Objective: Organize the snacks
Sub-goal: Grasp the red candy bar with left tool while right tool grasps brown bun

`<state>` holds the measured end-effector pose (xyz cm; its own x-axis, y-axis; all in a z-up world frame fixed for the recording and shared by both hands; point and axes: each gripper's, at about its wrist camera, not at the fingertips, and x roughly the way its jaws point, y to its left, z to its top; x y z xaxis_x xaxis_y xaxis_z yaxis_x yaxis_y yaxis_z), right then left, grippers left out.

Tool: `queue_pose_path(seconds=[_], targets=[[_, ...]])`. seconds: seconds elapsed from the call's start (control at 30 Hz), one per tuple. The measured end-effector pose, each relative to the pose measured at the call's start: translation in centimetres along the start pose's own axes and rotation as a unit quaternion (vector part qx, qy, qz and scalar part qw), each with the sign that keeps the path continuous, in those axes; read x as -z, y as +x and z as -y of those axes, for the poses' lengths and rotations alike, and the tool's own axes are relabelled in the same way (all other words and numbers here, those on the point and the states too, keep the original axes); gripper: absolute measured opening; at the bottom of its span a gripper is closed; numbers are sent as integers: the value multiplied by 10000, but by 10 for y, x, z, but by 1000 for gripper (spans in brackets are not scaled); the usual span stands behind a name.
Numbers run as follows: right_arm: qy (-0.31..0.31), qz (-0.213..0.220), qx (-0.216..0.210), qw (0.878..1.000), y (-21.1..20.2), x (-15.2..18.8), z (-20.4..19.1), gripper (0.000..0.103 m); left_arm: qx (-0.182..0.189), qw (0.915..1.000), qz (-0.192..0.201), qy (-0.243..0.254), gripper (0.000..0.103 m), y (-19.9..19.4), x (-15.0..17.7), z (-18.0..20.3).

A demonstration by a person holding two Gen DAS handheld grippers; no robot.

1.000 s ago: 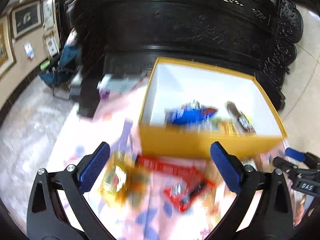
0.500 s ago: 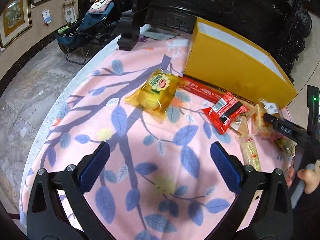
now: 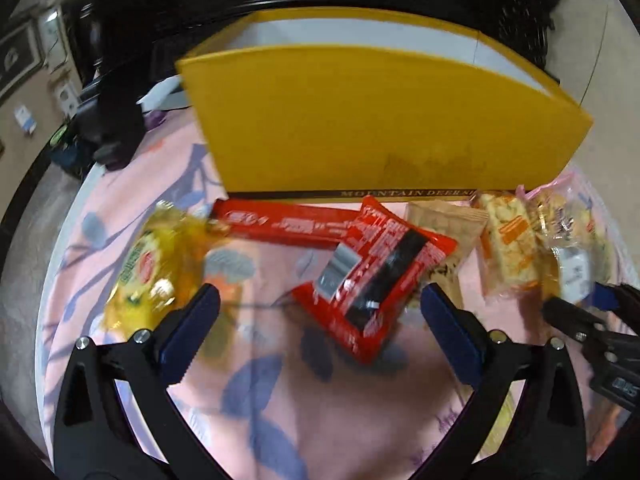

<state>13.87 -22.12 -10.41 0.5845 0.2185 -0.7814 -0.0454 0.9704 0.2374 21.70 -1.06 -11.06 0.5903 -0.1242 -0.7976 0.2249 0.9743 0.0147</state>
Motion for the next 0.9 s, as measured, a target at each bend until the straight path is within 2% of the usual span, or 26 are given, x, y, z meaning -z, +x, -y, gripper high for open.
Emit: queue_pose_path(seconds=[0.1, 0.17, 0.23, 0.33, 0.4, 0.47, 0.5, 0.6, 0.9], targets=[[79, 49, -79, 9999, 1, -1, 3, 56, 66, 9999, -83, 48, 101, 21, -4, 2], [133, 80, -126, 9998, 1, -1, 5, 56, 343, 9993, -97, -113, 101, 27, -5, -2], [184, 85, -159, 9997, 1, 0, 8, 56, 600, 9978, -135, -240, 94, 30, -5, -4], [181, 102, -144, 9997, 4, 0, 8, 56, 657, 9976, -9, -204, 80, 26, 0, 2], [109, 156, -71, 9998, 5, 1, 5, 56, 749, 9970, 53, -211, 60, 22, 4, 6], [-61, 216, 73, 9997, 8, 2, -1, 56, 835, 9962, 92, -211, 48, 19, 6, 12], [-146, 252, 170, 9994, 10, 4, -4, 56, 726, 9972, 123, -158, 45, 17, 8, 17], [-234, 260, 288, 9990, 10, 4, -9, 56, 628, 9979, 137, -106, 44, 11, 11, 25], [-19, 278, 92, 9996, -26, 12, -11, 55, 591, 9977, 172, -269, 43, -28, 40, 33]])
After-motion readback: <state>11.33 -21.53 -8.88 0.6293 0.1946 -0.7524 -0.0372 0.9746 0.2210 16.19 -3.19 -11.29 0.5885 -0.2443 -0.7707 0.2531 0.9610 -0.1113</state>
